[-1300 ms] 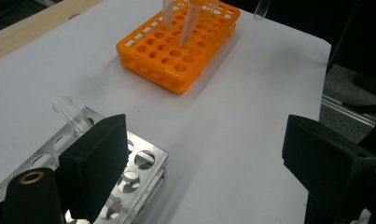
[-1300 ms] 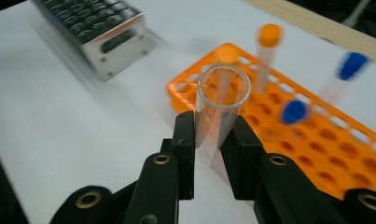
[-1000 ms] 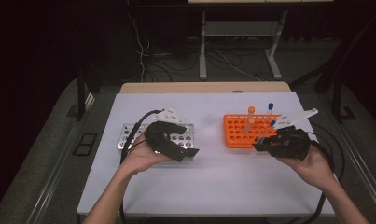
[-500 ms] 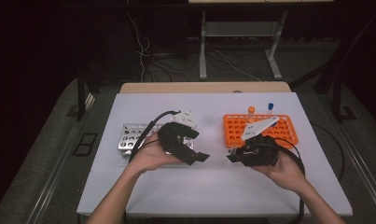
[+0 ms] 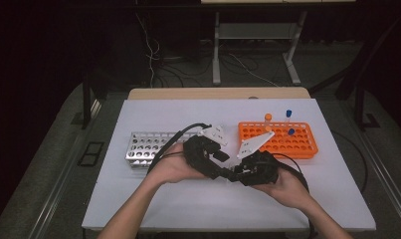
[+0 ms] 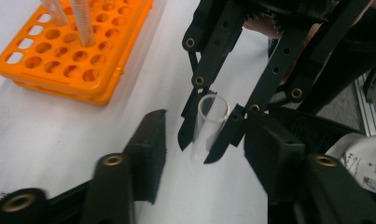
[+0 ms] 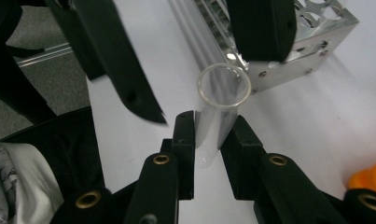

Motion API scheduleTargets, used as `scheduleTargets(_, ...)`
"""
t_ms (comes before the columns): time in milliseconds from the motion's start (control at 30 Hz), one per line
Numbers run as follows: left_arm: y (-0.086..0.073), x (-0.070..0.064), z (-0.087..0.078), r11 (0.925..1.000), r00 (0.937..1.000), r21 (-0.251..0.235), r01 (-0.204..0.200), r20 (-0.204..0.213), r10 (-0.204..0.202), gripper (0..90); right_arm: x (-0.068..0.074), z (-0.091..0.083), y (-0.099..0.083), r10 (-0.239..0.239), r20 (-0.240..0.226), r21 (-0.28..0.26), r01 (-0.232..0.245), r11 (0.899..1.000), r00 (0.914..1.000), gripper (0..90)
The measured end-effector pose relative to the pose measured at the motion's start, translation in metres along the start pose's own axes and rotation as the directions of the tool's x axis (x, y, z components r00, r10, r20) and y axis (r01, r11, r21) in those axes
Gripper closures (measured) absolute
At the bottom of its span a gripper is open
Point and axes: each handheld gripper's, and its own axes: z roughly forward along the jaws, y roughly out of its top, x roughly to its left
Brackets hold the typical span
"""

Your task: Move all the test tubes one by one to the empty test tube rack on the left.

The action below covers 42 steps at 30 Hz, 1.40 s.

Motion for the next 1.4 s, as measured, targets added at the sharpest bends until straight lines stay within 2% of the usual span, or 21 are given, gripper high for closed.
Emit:
scheduleTargets(33, 0.0, 0.0, 0.001, 1.0, 1.0, 0.005, -0.004, 0.003, 0.004, 50.8, 0.002, 0.001, 0.001, 0.01, -0.004, -0.001, -0.01, 1.0, 0.9999, 74.9)
scheduleTargets(133, 0.0, -0.001, 0.002, 0.9997, 0.9998, 0.017, -0.017, 0.014, 0.017, 56.5, 0.006, 0.003, 0.002, -0.001, -0.015, -0.002, 0.001, 1.0, 0.9999, 74.9)
scheduleTargets(233, 0.0, -0.002, 0.003, 0.9993, 0.9993, 0.02, -0.03, 0.024, 0.029, 68.6, 0.009, 0.004, 0.004, -0.005, -0.024, -0.003, 0.004, 1.0, 0.9997, 74.9)
scheduleTargets(267, 0.0, -0.002, 0.003, 0.9992, 0.9989, 0.023, -0.033, 0.035, 0.032, 68.6, 0.009, 0.004, 0.004, -0.005, -0.024, -0.003, 0.004, 1.0, 0.9997, 74.9)
scheduleTargets(333, 0.0, -0.003, 0.002, 0.9989, 0.9988, 0.024, -0.04, 0.03, 0.04, 73.5, 0.008, 0.005, 0.004, 0.0, -0.023, -0.003, 0.0, 1.0, 0.9997, 74.8)
scheduleTargets(467, 0.001, -0.002, -0.001, 0.9988, 0.9985, 0.026, -0.042, 0.038, 0.041, 74.3, 0.008, 0.005, 0.005, 0.004, -0.035, -0.012, -0.004, 1.0, 0.9994, 74.0)
scheduleTargets(633, 0.004, 0.003, -0.011, 0.9991, 0.9992, 0.015, -0.04, 0.01, 0.04, 74.3, 0.004, 0.0, 0.003, 0.03, -0.031, -0.017, -0.03, 0.999, 0.9991, 61.3)
scheduleTargets(700, 0.006, 0.006, -0.017, 0.9989, 0.999, 0.014, -0.044, -0.009, 0.044, 74.3, 0.003, -0.002, 0.002, 0.035, -0.03, -0.02, -0.035, 0.999, 0.9989, 59.2)
scheduleTargets(767, 0.007, 0.009, -0.024, 0.9993, 0.9992, 0.014, -0.033, -0.023, 0.034, 74.3, 0.001, -0.006, -0.001, 0.034, -0.02, -0.032, -0.035, 0.999, 0.9992, 55.5)
scheduleTargets(967, 0.008, 0.022, -0.046, 0.9999, 0.9967, -0.005, -0.014, -0.08, 0.014, 74.3, -0.004, -0.017, -0.012, 0.081, 0.01, -0.069, -0.08, 0.994, 0.9967, 40.5)
scheduleTargets(1167, 0.005, 0.036, -0.061, 0.9998, 0.9911, -0.015, 0.014, -0.132, -0.016, 74.3, -0.01, -0.025, -0.023, 0.136, 0.033, -0.092, -0.133, 0.987, 0.9901, 25.4)
scheduleTargets(1267, 0.003, 0.045, -0.067, 0.9995, 0.9867, -0.015, 0.026, -0.16, -0.028, 74.3, -0.012, -0.029, -0.028, 0.141, 0.044, -0.093, -0.136, 0.986, 0.9891, 11.8)
scheduleTargets(1333, 0.001, 0.051, -0.07, 0.9991, 0.9837, -0.022, 0.037, -0.175, -0.04, 74.3, -0.012, -0.033, -0.032, 0.15, 0.053, -0.102, -0.144, 0.984, 0.9873, 7.5)
scheduleTargets(1367, 0.0, 0.054, -0.072, 0.9989, 0.982, -0.019, 0.043, -0.183, -0.046, 74.3, -0.013, -0.034, -0.033, 0.155, 0.055, -0.104, -0.149, 0.983, 0.9863, 0.0)
scheduleTargets(1400, -0.001, 0.056, -0.073, 0.9985, 0.9797, -0.022, 0.05, -0.193, -0.054, 74.3, -0.013, -0.035, -0.035, 0.163, 0.053, -0.107, -0.156, 0.982, 0.9852, 0.2)
